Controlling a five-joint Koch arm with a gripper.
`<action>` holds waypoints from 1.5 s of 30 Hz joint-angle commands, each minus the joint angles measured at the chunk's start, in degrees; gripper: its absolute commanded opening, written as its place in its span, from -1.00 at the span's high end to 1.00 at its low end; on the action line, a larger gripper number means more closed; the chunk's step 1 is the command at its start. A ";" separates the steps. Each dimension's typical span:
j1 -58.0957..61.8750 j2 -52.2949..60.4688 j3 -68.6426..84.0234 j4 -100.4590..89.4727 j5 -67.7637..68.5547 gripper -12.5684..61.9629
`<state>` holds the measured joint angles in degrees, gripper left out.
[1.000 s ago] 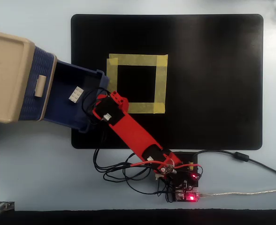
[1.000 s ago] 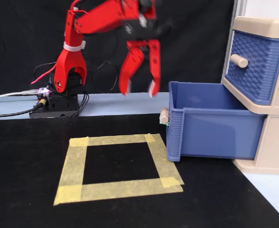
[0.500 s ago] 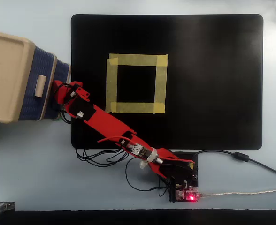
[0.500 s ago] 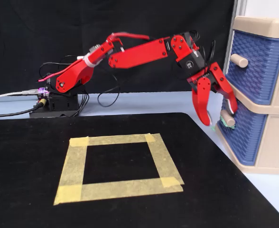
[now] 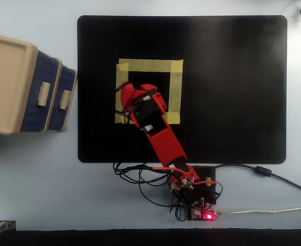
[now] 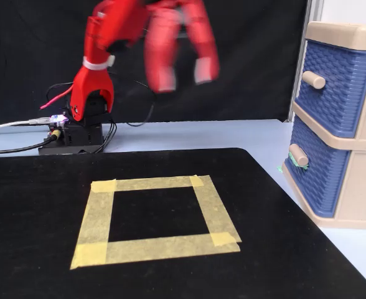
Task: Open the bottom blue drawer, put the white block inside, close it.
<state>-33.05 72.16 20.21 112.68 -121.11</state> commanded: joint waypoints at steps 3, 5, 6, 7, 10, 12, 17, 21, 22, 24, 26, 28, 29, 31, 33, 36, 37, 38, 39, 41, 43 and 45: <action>8.35 13.27 22.50 4.39 12.04 -0.25; 13.54 18.63 36.56 2.55 14.94 -0.25; 15.64 21.09 42.45 0.88 16.79 -0.25; 17.05 23.20 47.55 -0.79 18.37 -0.25; 18.81 32.52 66.80 -5.63 22.15 -0.25; 18.98 38.23 76.73 -9.32 22.41 -0.25; 18.63 56.43 102.66 -20.21 22.50 -0.25; 18.81 62.49 113.82 -22.24 22.59 -0.25; 18.81 62.49 116.10 -22.24 22.59 -0.25; 18.90 62.49 118.65 -22.24 22.50 -0.25; 18.98 62.58 120.32 -21.97 22.32 -0.25; 18.98 62.58 120.59 -20.74 22.15 -0.25; 18.98 62.58 120.59 -20.04 22.24 -0.25; 18.98 62.58 120.85 -18.54 22.68 -0.25; 18.90 62.58 120.94 -18.46 24.87 -0.25; 18.37 62.49 120.59 -17.93 31.29 -0.25; 18.46 62.58 120.59 -17.93 34.01 -0.25; 18.54 62.49 120.50 -17.93 35.68 -0.26; 18.72 62.49 120.41 -18.02 36.65 -0.26; 18.81 62.49 120.41 -18.02 36.91 -0.26; 18.81 62.49 120.41 -18.02 36.91 -0.26; 18.81 62.49 120.41 -18.02 37.00 -0.26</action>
<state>-13.97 132.01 140.71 89.30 -83.85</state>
